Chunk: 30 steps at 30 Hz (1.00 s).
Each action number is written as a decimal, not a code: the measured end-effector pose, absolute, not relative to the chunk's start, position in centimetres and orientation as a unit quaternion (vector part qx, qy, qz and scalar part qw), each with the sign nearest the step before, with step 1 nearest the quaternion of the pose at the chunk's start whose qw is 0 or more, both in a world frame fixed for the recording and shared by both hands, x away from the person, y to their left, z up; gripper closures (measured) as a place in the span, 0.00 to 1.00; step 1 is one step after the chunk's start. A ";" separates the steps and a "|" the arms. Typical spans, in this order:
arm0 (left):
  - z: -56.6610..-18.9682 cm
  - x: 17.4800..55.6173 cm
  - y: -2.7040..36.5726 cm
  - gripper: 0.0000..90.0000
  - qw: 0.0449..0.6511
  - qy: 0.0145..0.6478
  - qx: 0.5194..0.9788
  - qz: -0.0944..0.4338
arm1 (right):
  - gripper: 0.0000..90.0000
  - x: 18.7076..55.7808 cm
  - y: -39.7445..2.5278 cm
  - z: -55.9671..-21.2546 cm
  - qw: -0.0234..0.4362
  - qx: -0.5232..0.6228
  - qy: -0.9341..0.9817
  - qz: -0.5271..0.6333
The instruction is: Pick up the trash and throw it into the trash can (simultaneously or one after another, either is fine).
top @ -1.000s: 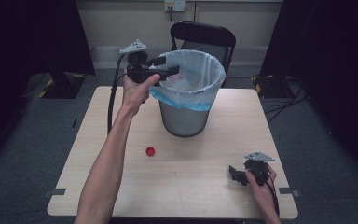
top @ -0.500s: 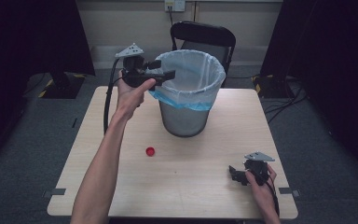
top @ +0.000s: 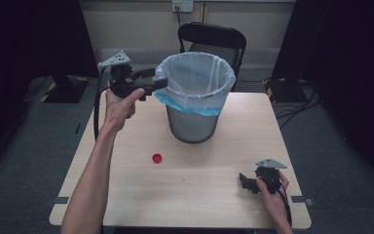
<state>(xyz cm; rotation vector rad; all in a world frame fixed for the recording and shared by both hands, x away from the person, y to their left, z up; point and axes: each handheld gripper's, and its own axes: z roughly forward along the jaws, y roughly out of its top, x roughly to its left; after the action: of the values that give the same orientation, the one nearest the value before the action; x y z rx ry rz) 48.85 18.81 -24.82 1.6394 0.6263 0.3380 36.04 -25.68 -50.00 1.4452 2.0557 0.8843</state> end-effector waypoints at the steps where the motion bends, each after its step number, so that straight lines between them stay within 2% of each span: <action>1: -24.8 48.6 19.3 0.28 0.626 0.274 0.715 0.149 | 0.12 36.0 -25.7 -50.0 0.237 0.527 0.750 0.323; 5: -25.0 48.2 19.8 0.28 0.623 0.273 0.720 0.138 | 0.12 36.0 -25.7 -50.0 0.237 0.527 0.750 0.323; 9: -25.4 47.5 20.5 0.28 0.613 0.276 0.723 0.162 | 0.12 36.0 -25.7 -50.0 0.237 0.527 0.750 0.322; 18: -26.6 46.2 21.4 0.29 0.592 0.281 0.737 0.166 | 0.12 36.1 -25.7 -50.0 0.234 0.527 0.751 0.323; 30: -30.2 44.4 23.3 0.27 0.588 0.301 0.730 0.174 | 0.12 36.1 -25.7 -50.0 0.235 0.526 0.751 0.323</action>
<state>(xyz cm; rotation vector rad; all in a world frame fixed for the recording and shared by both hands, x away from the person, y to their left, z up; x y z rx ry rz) 44.41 23.28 -30.20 1.7015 0.7009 0.4054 36.07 -25.72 -49.99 1.4425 2.0612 0.8865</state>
